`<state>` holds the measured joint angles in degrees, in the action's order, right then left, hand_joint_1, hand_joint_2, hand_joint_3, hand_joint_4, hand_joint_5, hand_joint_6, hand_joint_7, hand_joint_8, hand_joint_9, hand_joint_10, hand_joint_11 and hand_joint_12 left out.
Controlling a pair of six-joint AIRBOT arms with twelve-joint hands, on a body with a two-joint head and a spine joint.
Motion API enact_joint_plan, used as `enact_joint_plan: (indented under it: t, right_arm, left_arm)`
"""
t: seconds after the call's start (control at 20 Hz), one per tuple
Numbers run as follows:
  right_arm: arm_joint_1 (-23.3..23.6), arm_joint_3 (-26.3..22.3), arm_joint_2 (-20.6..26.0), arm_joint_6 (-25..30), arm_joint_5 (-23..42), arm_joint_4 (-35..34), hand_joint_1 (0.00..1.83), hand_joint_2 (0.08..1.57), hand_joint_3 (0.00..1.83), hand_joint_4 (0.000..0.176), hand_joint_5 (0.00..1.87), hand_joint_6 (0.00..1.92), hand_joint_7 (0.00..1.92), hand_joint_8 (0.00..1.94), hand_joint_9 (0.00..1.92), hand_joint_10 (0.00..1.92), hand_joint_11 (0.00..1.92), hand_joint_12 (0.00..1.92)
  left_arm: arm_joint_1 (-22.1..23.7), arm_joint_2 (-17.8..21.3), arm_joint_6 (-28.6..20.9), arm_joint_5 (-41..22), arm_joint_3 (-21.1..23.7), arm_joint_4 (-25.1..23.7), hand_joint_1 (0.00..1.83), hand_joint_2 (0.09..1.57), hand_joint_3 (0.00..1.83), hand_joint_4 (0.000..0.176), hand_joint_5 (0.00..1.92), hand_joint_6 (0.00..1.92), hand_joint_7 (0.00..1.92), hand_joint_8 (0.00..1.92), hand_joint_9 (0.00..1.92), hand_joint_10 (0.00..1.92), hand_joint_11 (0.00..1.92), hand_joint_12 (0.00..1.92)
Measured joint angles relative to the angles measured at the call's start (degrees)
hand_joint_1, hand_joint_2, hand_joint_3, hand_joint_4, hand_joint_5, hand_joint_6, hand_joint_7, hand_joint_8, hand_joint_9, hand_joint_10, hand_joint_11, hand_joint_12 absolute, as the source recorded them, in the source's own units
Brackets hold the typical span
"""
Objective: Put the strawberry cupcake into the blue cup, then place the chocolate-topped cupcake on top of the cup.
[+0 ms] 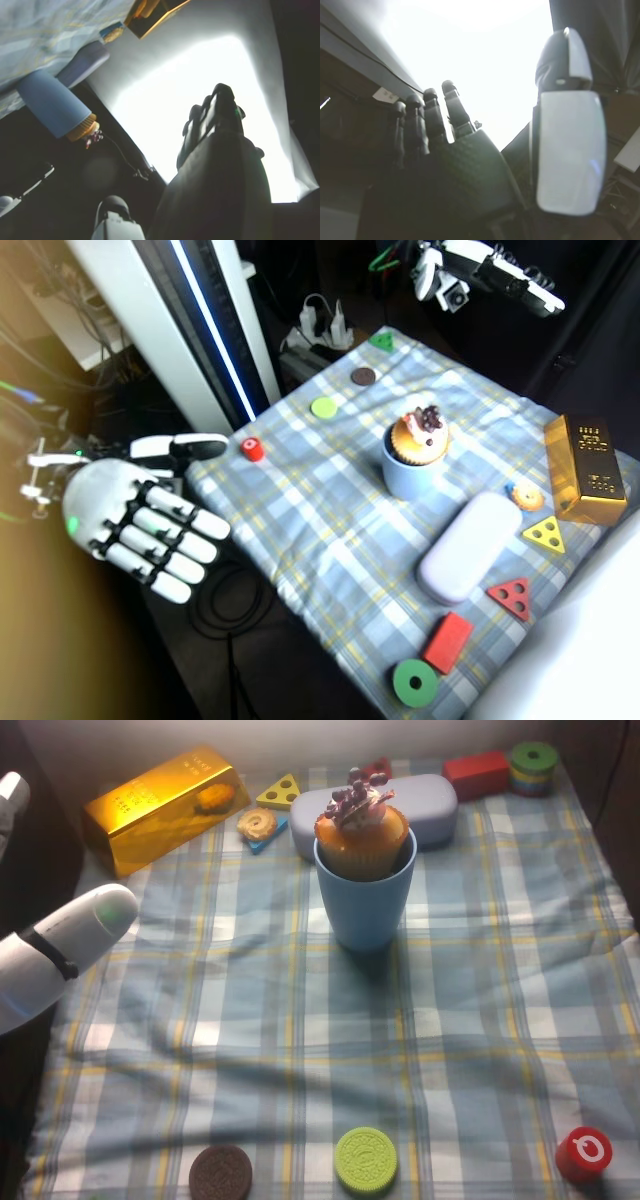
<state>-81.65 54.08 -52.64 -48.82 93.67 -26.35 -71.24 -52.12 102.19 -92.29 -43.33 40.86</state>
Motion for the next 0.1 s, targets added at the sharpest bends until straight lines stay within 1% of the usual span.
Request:
enact_joint_plan:
  t: [0.05,0.1]
  right_arm:
    - [0.00,0.00,-0.20,0.00,0.02,0.00,0.04,0.91,0.00,0.080,0.00,0.00,0.00,0.00,0.00,0.00,0.00,0.00]
    - [0.00,0.00,-0.57,0.00,0.02,-0.22,0.01,0.93,0.00,0.046,0.00,0.00,0.00,0.00,0.00,0.00,0.00,0.00]
  left_arm:
    - [0.00,0.00,0.00,-0.07,0.00,-0.17,0.15,0.82,0.00,0.036,0.08,0.01,0.08,0.01,0.00,0.00,0.00,0.00]
    - [-0.02,-0.02,0.00,0.00,0.00,-0.59,0.18,0.82,0.00,0.026,0.09,0.01,0.08,0.00,0.00,0.00,0.00,0.00]
